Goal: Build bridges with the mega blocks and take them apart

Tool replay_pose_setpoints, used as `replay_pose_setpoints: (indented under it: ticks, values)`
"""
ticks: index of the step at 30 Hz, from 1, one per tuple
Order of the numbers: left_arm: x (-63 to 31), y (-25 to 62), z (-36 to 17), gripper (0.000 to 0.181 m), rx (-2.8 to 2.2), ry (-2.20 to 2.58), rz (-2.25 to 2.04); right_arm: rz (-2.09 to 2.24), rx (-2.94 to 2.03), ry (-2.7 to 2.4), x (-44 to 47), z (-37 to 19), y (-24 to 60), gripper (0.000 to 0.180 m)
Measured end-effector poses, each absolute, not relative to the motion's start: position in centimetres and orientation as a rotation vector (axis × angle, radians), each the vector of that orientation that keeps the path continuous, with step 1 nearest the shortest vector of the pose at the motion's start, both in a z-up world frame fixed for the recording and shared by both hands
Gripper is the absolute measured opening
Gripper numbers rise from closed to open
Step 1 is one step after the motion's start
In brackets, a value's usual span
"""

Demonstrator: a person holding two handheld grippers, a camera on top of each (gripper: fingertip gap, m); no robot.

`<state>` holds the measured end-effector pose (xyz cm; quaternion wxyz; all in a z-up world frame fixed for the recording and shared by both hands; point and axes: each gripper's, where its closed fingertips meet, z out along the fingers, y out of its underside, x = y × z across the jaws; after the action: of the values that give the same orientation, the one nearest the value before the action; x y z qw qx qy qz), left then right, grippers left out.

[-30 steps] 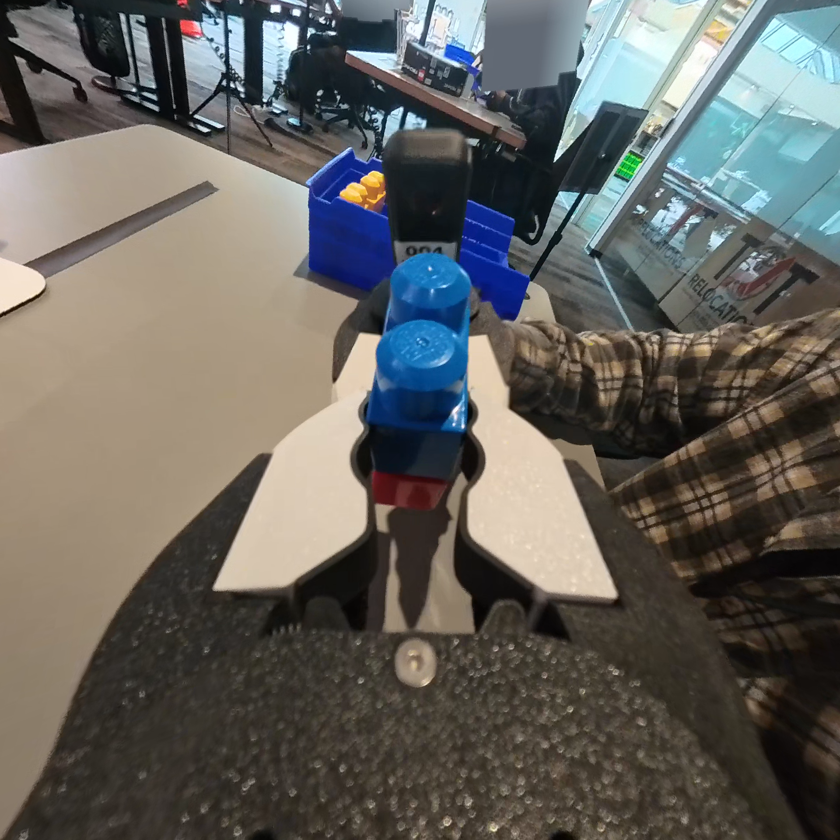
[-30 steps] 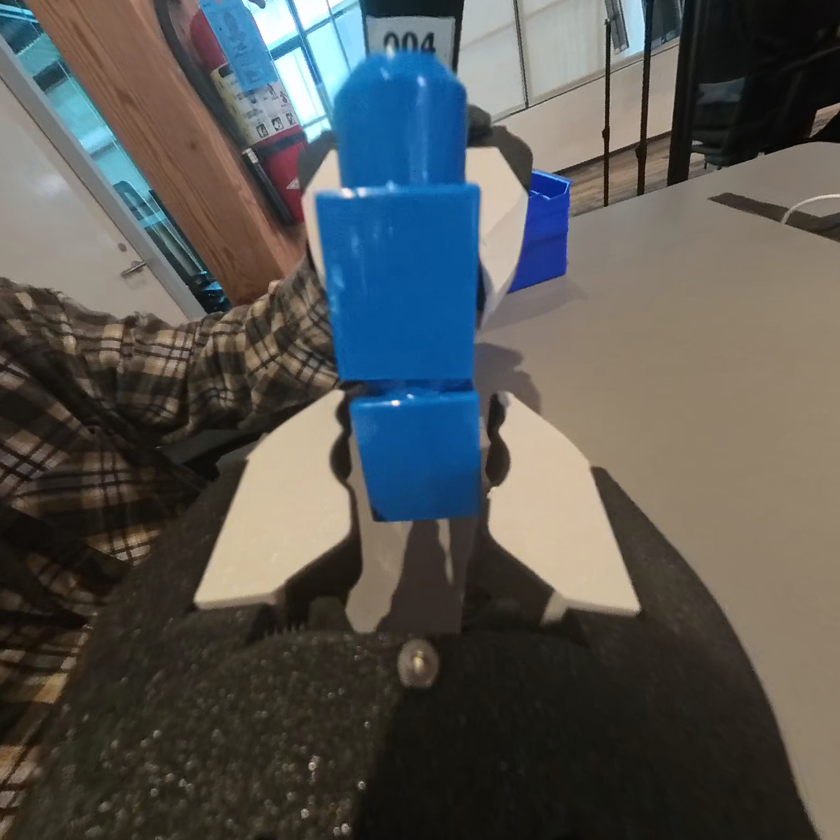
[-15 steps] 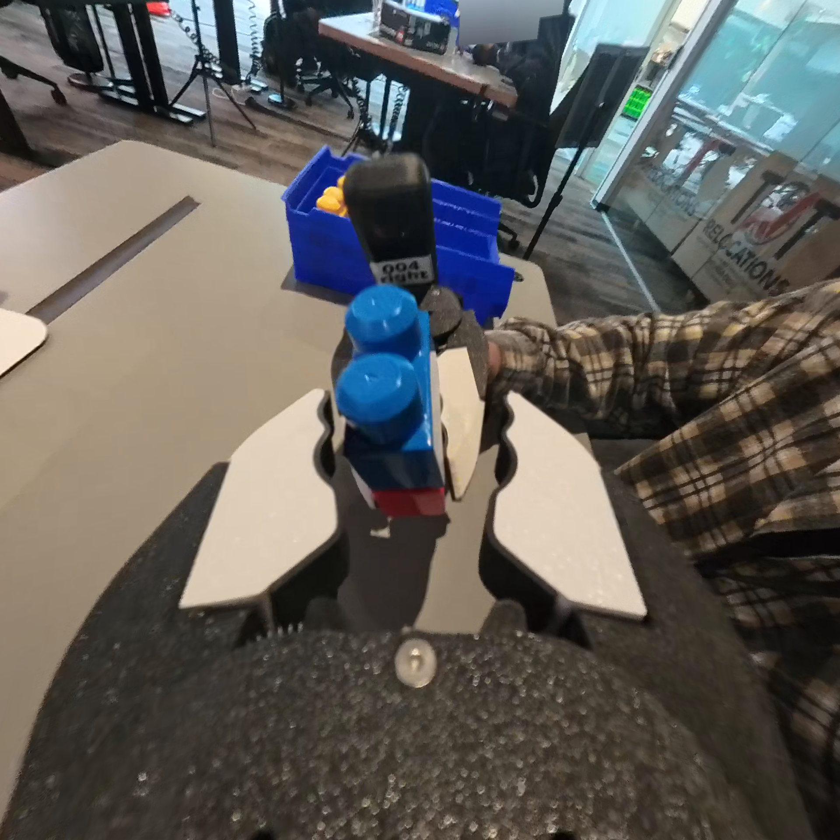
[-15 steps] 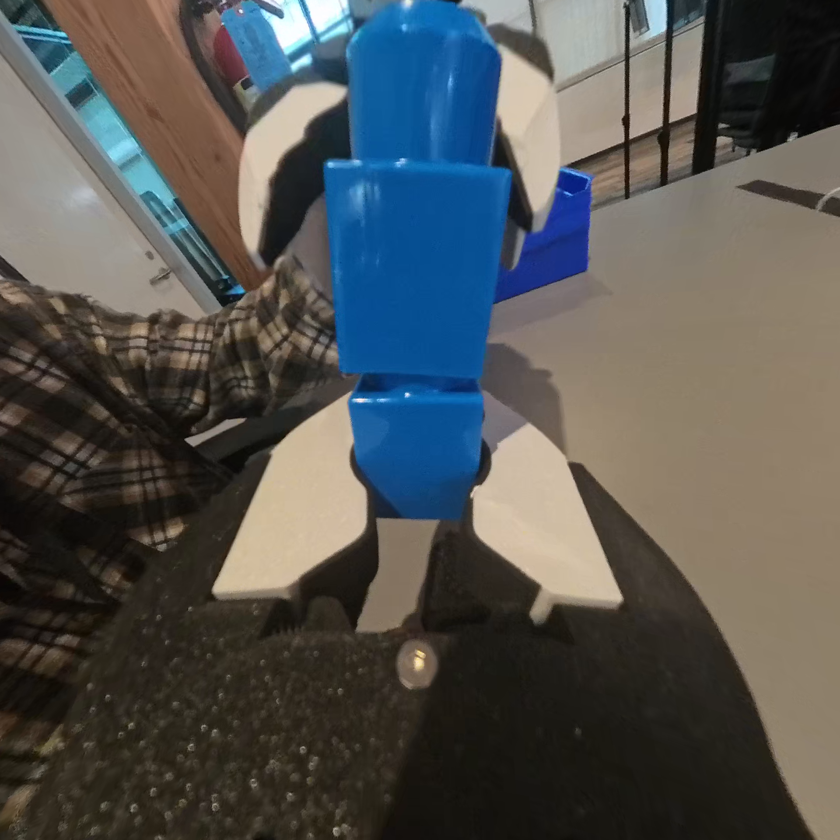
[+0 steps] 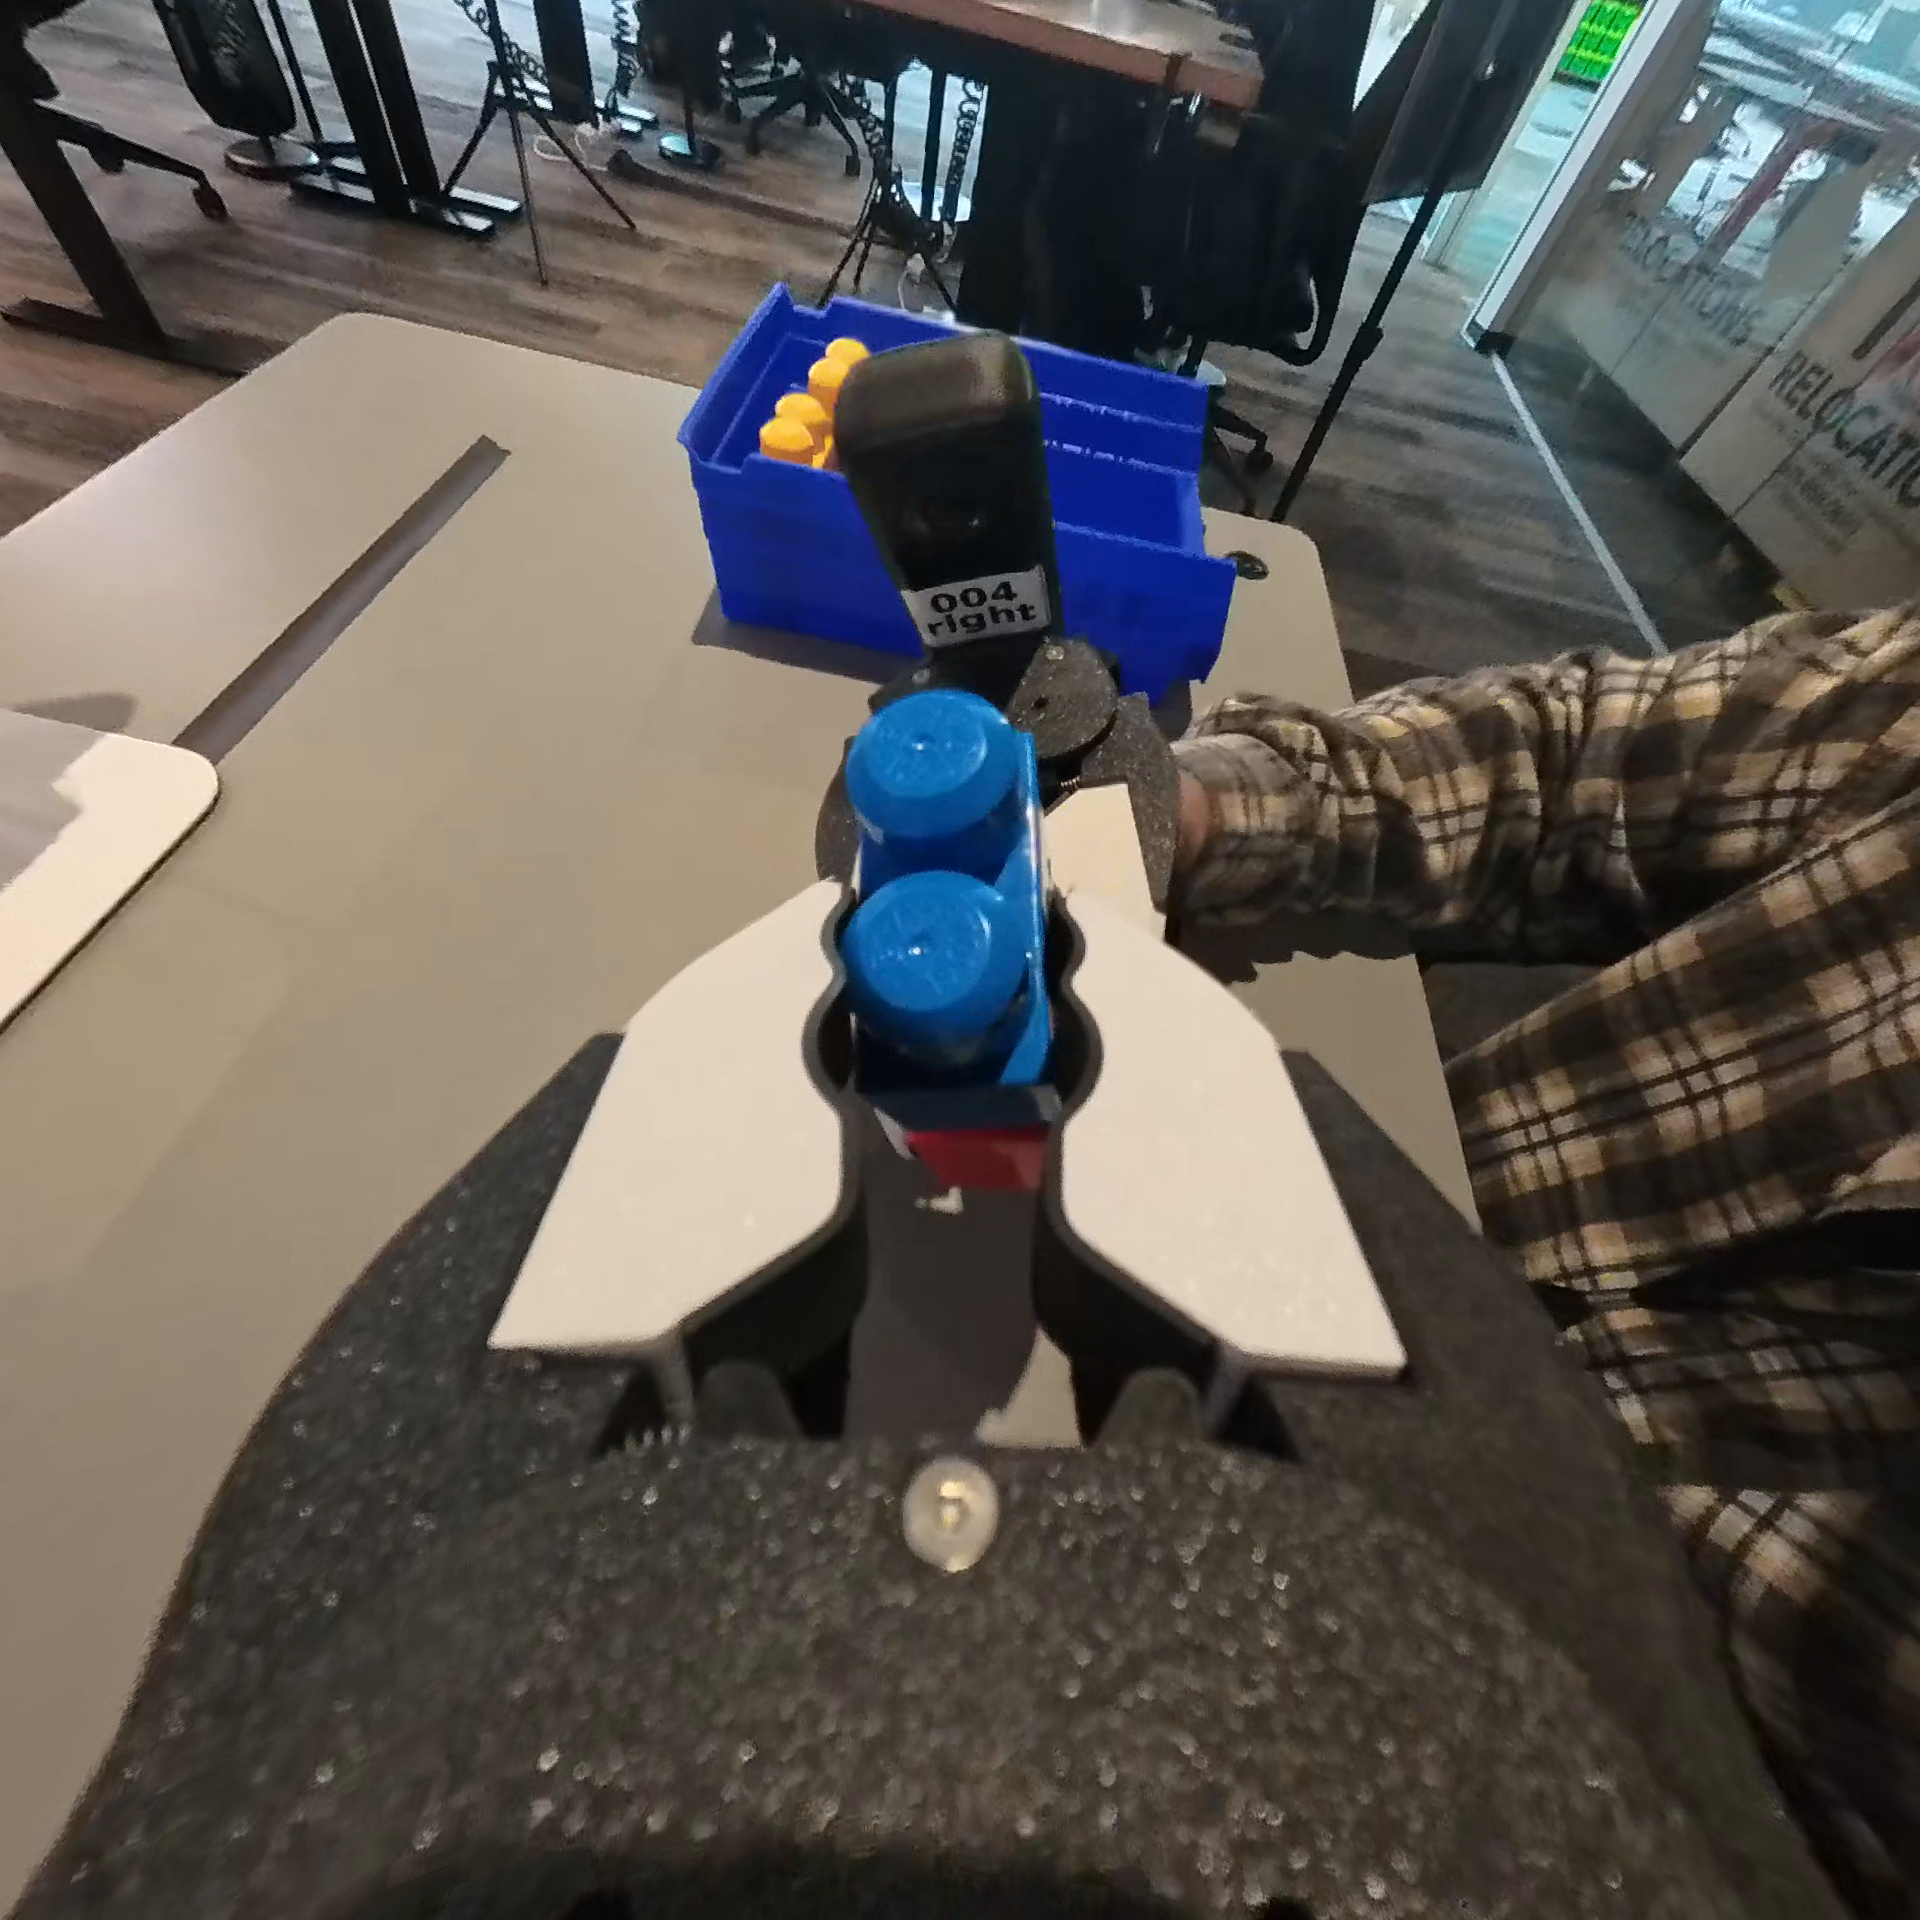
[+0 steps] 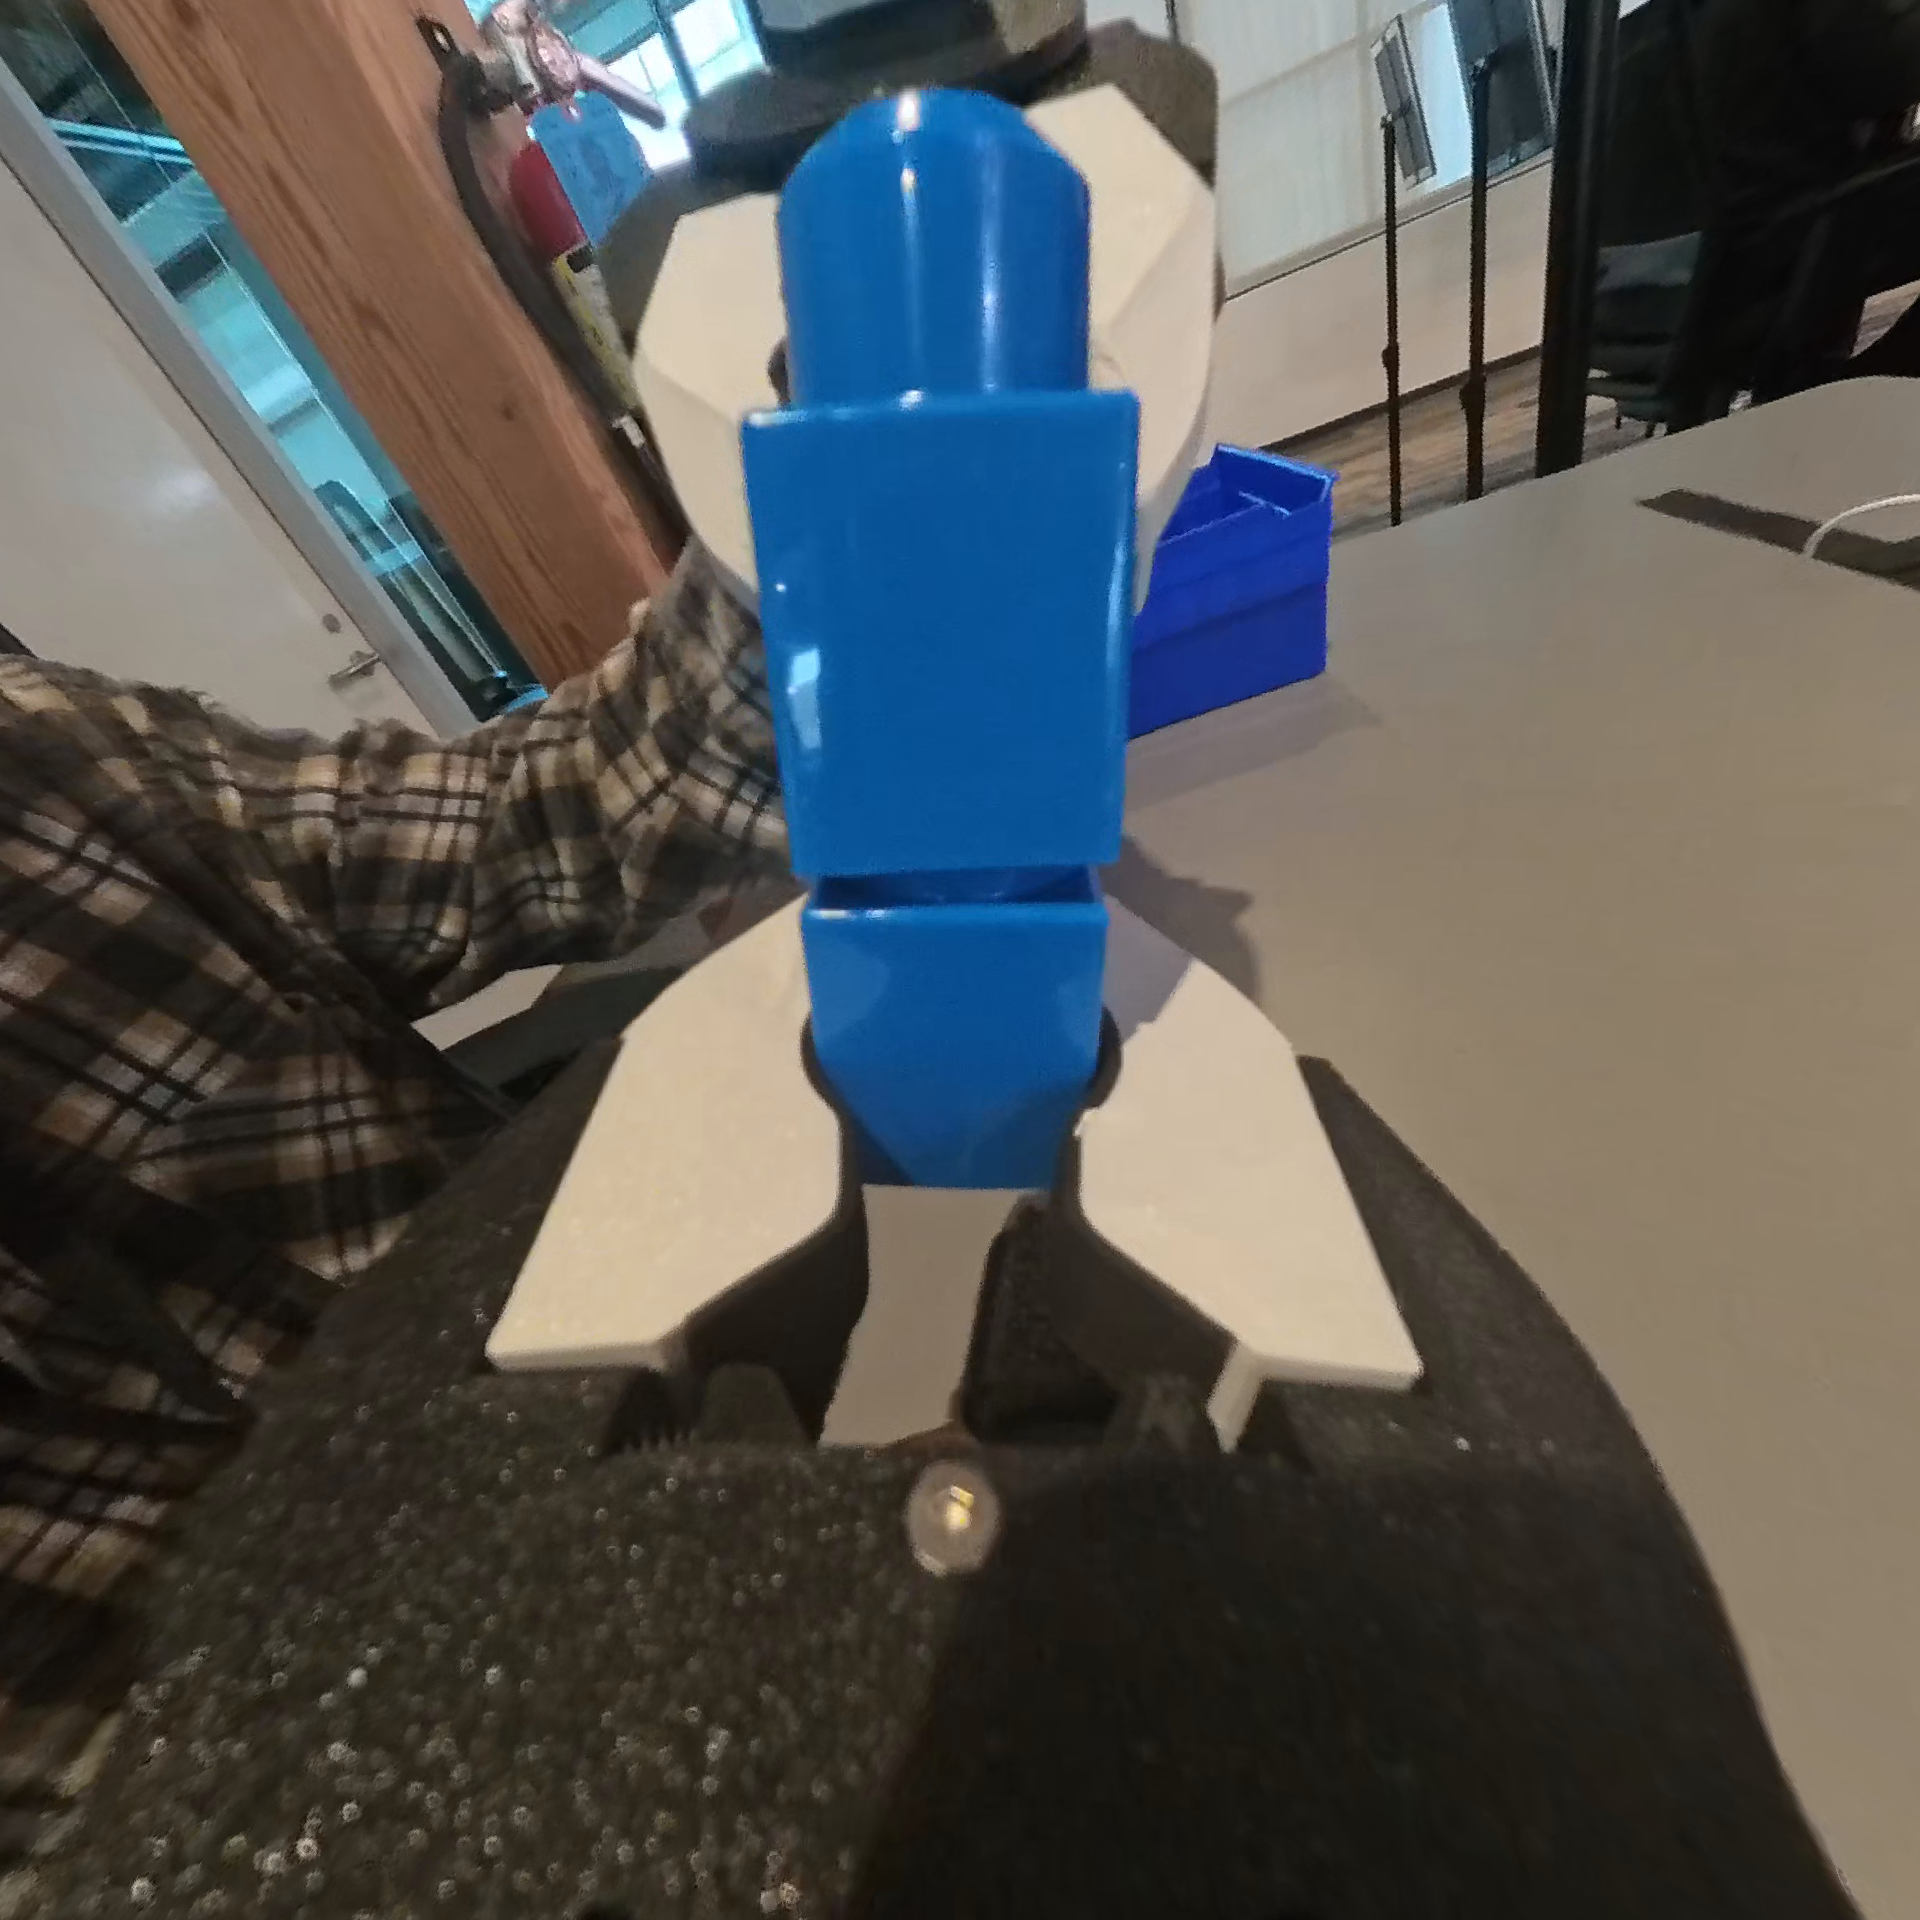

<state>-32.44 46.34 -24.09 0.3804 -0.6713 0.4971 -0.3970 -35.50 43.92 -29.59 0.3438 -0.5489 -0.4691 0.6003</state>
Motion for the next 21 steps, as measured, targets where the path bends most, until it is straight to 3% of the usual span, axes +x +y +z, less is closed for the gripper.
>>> replay_pose_setpoints:
  ticks: [8, 21]
  values:
    - [-32.8, 46.7, -24.0, 0.034, -1.718, 1.239, -1.029, 1.511, -1.367, -1.228, -35.6, -29.1, 44.5, 0.040]
    - [-33.3, 46.7, -27.5, 0.035, -1.865, 1.430, -0.883, 1.473, -1.559, -1.384, -35.2, -33.0, 44.2, 0.039]
